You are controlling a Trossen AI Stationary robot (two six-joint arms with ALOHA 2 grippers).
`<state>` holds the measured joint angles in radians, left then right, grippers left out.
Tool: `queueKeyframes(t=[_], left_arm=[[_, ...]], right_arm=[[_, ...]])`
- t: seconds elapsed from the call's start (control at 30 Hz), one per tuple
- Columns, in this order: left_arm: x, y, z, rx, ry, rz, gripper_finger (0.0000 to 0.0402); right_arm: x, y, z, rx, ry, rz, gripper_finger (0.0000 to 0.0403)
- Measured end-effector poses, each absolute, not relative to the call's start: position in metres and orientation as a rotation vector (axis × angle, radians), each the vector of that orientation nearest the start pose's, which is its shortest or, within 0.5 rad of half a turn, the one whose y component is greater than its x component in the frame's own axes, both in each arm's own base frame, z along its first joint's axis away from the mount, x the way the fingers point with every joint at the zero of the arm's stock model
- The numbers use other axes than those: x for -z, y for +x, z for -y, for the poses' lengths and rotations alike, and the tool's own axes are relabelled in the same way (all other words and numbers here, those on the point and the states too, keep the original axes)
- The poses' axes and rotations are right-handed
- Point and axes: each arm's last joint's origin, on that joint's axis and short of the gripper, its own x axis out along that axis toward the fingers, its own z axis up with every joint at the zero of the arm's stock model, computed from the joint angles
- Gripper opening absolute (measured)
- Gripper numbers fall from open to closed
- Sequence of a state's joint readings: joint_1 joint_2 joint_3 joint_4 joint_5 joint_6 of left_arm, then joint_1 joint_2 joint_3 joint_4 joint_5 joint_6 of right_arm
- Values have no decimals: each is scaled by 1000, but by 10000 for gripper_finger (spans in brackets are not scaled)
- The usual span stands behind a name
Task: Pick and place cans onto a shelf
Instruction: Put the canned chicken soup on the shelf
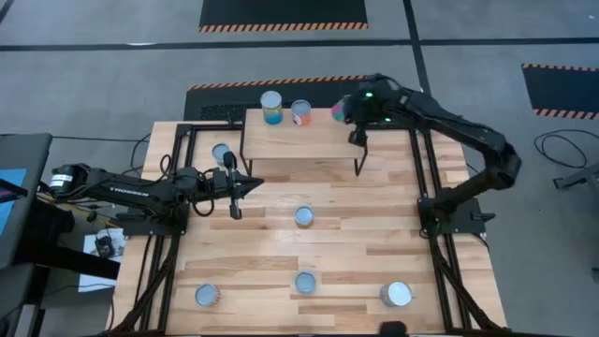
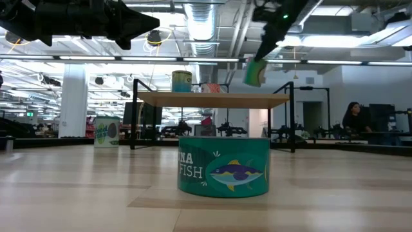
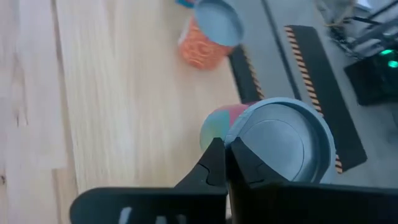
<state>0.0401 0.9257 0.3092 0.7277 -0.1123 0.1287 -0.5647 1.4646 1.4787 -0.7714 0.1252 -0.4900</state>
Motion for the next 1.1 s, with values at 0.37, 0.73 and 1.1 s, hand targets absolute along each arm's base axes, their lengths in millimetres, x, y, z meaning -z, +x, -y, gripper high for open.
queueKeyframes(t=[0.37, 0.73, 1.1], left_arm=[[-232, 191, -11, -159, 125, 101, 2], [-232, 192, -11, -159, 125, 98, 2], [-232, 192, -11, -159, 126, 98, 2]], right_arm=[[-363, 309, 195, 319, -293, -953, 7], [-355, 318, 221, 296, -225, -1043, 7], [-353, 316, 226, 266, -173, -1047, 13]])
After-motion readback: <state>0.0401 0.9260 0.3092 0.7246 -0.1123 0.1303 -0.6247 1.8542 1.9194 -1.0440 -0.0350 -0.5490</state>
